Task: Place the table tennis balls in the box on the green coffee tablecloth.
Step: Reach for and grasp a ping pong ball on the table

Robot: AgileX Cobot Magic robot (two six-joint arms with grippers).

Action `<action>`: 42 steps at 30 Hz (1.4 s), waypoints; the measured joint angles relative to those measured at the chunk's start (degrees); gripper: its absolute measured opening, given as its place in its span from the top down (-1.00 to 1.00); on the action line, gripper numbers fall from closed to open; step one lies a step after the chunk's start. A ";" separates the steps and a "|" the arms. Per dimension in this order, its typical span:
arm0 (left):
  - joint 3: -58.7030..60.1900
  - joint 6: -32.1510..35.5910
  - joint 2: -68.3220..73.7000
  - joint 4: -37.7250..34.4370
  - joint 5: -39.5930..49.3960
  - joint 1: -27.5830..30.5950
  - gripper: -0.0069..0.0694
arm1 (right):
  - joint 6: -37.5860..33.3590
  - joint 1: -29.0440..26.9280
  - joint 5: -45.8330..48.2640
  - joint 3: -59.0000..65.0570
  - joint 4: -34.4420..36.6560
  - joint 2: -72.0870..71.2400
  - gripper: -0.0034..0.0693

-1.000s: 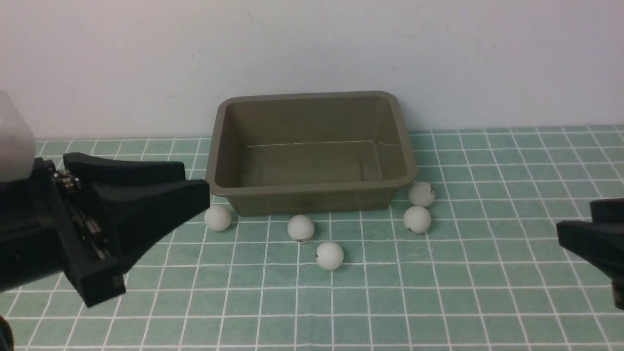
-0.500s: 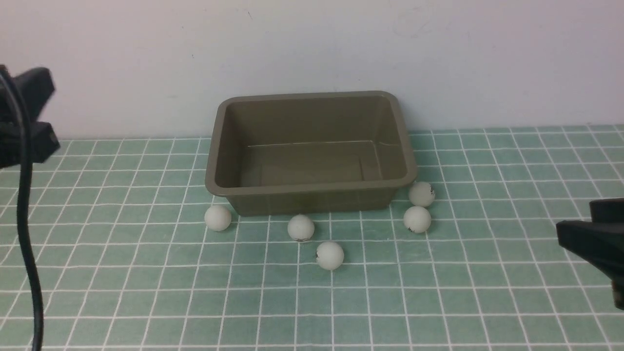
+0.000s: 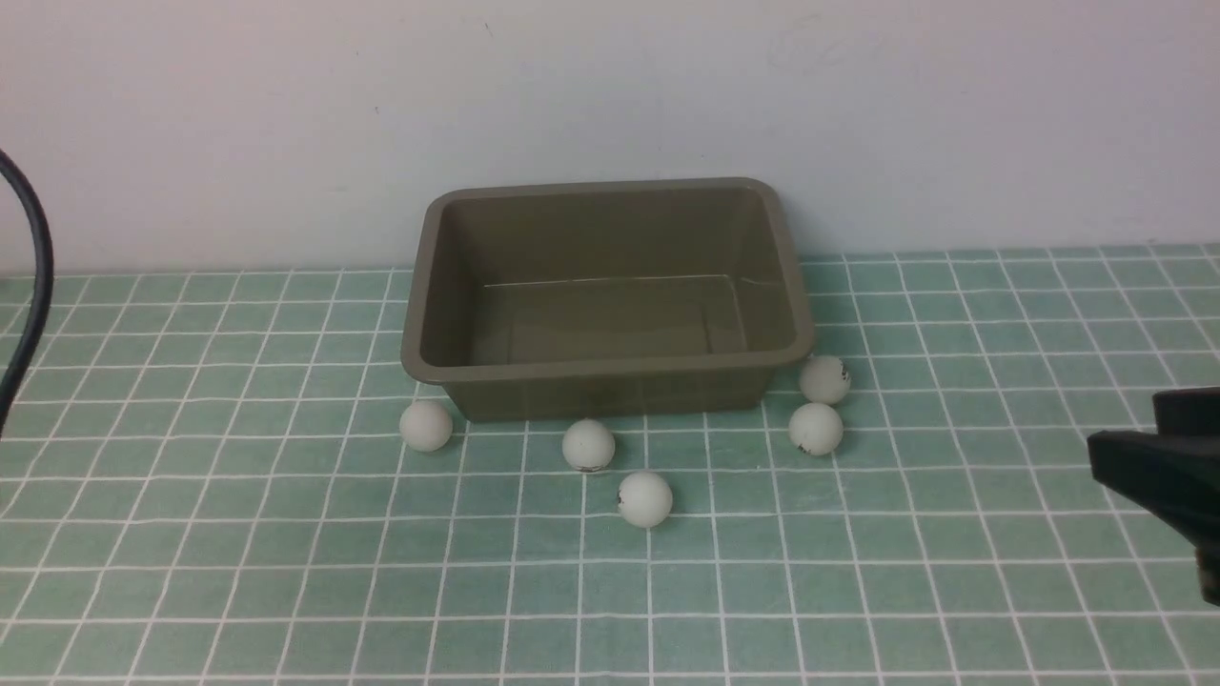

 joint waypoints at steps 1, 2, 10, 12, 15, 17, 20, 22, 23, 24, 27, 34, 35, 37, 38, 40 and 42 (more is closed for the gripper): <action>0.00 1.80 0.00 -0.16 0.32 0.00 0.06 | 0.00 0.00 0.00 0.00 0.00 0.00 -0.03; 0.00 4.34 0.00 -0.28 1.27 0.00 0.06 | 0.00 0.00 0.00 0.00 0.00 0.00 -0.03; 0.10 18.62 0.00 -4.87 22.37 0.00 0.06 | 0.00 0.00 0.71 0.00 0.02 0.00 -0.03; 0.10 19.20 0.00 -9.68 27.67 0.00 0.06 | 0.00 0.00 0.71 0.00 0.42 0.00 -0.03; 0.10 20.50 0.00 -20.39 34.03 0.00 0.06 | 0.00 0.00 0.71 0.00 1.55 0.00 -0.03; 0.10 23.32 0.00 -28.24 35.95 0.00 0.06 | 0.00 0.00 0.71 0.00 1.82 0.00 -0.03; 0.10 30.50 0.00 -38.73 35.21 0.00 0.06 | 0.00 0.00 0.71 0.00 2.16 0.00 -0.03; 0.10 37.48 0.00 -46.91 32.49 0.00 0.06 | 0.00 0.00 0.71 0.00 2.19 0.00 -0.03; 0.10 42.82 0.00 -52.85 30.63 0.00 0.06 | 0.00 0.00 0.71 0.00 2.23 0.00 -0.03; 0.10 48.59 0.00 -59.10 27.79 0.00 0.06 | 0.00 0.00 0.71 0.00 2.31 0.00 -0.03; 0.10 64.45 0.00 -74.47 22.45 -0.04 0.06 | 0.00 0.00 0.71 0.00 2.43 0.00 -0.03; 0.10 95.56 1.45 -101.35 18.05 -0.04 0.12 | -0.22 0.00 0.76 -0.12 4.70 0.00 -0.03; 0.10 102.75 2.61 -106.68 17.48 -0.04 0.17 | -0.39 0.00 0.95 -0.35 5.07 0.00 -0.03; 0.10 110.43 4.48 -113.00 16.81 -0.04 0.22 | -1.36 0.00 1.78 -1.33 5.58 0.11 -0.03; 0.10 112.90 5.13 -114.99 16.38 -0.04 0.23 | -1.86 0.00 2.09 -1.97 5.66 0.26 -0.03; 0.10 118.83 6.64 -120.31 14.42 -0.04 0.27 | -2.48 0.00 2.67 -3.16 5.72 0.62 -0.03; 0.10 124.76 8.11 -126.81 12.28 -0.04 0.29 | -2.82 0.00 3.01 -4.58 5.66 1.54 -0.03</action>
